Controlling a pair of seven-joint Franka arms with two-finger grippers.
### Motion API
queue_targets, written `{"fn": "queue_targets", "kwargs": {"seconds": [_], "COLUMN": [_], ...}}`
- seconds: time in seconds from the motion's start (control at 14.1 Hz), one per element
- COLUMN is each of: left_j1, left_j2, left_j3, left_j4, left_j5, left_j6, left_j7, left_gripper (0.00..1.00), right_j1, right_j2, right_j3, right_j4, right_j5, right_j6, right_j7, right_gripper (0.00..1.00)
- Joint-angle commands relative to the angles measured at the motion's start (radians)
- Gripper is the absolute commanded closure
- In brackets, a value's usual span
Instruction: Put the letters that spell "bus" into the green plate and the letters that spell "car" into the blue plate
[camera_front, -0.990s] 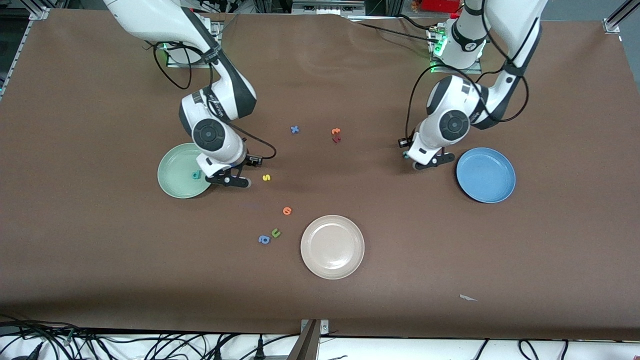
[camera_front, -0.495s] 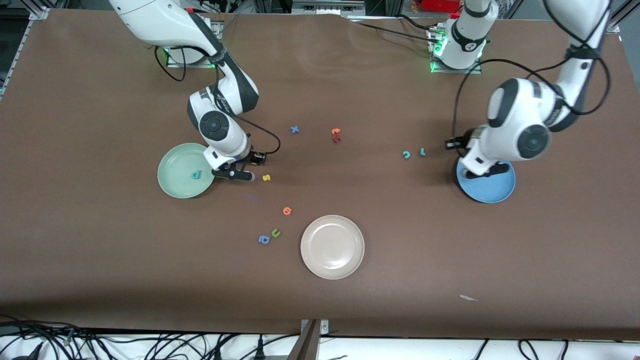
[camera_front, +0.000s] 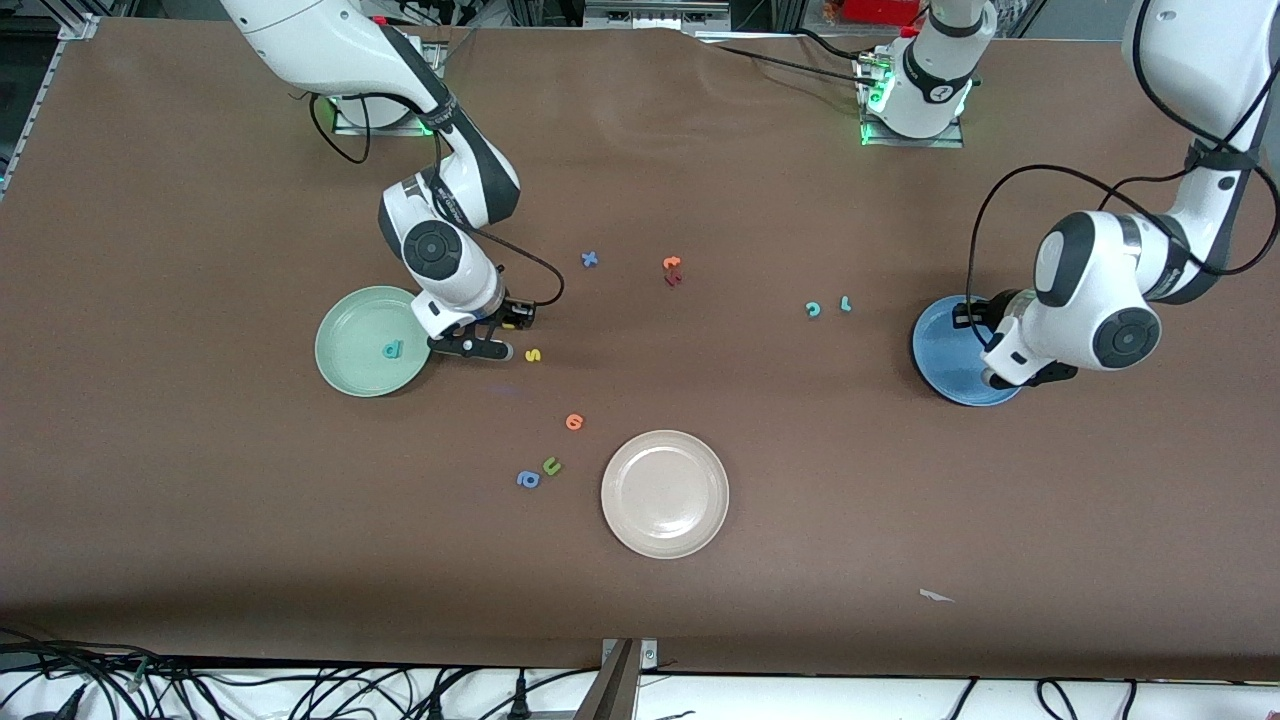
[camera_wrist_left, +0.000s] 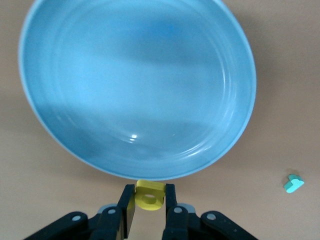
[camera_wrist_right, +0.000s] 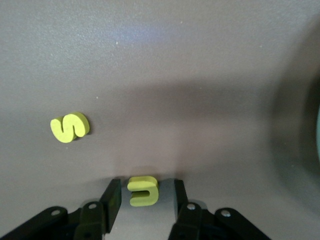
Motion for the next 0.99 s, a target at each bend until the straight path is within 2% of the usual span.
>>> {"fn": "queue_targets", "kwargs": {"seconds": [0.0, 0.07, 0.14, 0.42, 0.57, 0.71, 0.78, 0.92], "left_j1": [0.012, 0.014, 0.014, 0.012, 0.003, 0.005, 0.0, 0.012], "left_j2": [0.035, 0.035, 0.035, 0.005, -0.056, -0.089, -0.106, -0.12], "left_j3": [-0.01, -0.01, -0.01, -0.015, -0.027, -0.067, -0.078, -0.151], "left_j4": [0.026, 0.026, 0.024, 0.03, 0.032, 0.03, 0.024, 0.02], "left_j5": [0.027, 0.027, 0.027, 0.016, -0.013, -0.071, -0.073, -0.123], "left_j6": [0.007, 0.007, 0.007, -0.003, -0.024, -0.029, -0.029, -0.023], "left_j7": [0.008, 0.008, 0.008, 0.006, -0.004, -0.021, -0.038, -0.096], "left_gripper": [0.72, 0.58, 0.5, 0.05, 0.0, 0.0, 0.0, 0.0], "right_j1": [0.009, 0.009, 0.009, 0.007, 0.0, -0.002, -0.004, -0.005], "right_j2": [-0.002, 0.004, 0.004, -0.034, -0.078, -0.12, -0.132, -0.129], "right_j3": [0.003, 0.003, 0.003, 0.0, -0.015, -0.082, -0.125, -0.204], "right_j4": [-0.014, -0.014, -0.014, 0.011, 0.061, 0.074, 0.066, 0.061], "right_j5": [0.009, 0.009, 0.009, 0.004, 0.003, 0.003, 0.004, 0.008], "right_j6": [0.022, 0.021, 0.019, -0.03, -0.177, -0.286, -0.298, -0.328], "right_j7": [0.007, 0.007, 0.005, -0.015, -0.067, -0.212, -0.304, -0.451], "right_gripper": [0.69, 0.76, 0.83, 0.85, 0.85, 0.85, 0.84, 0.82]}}
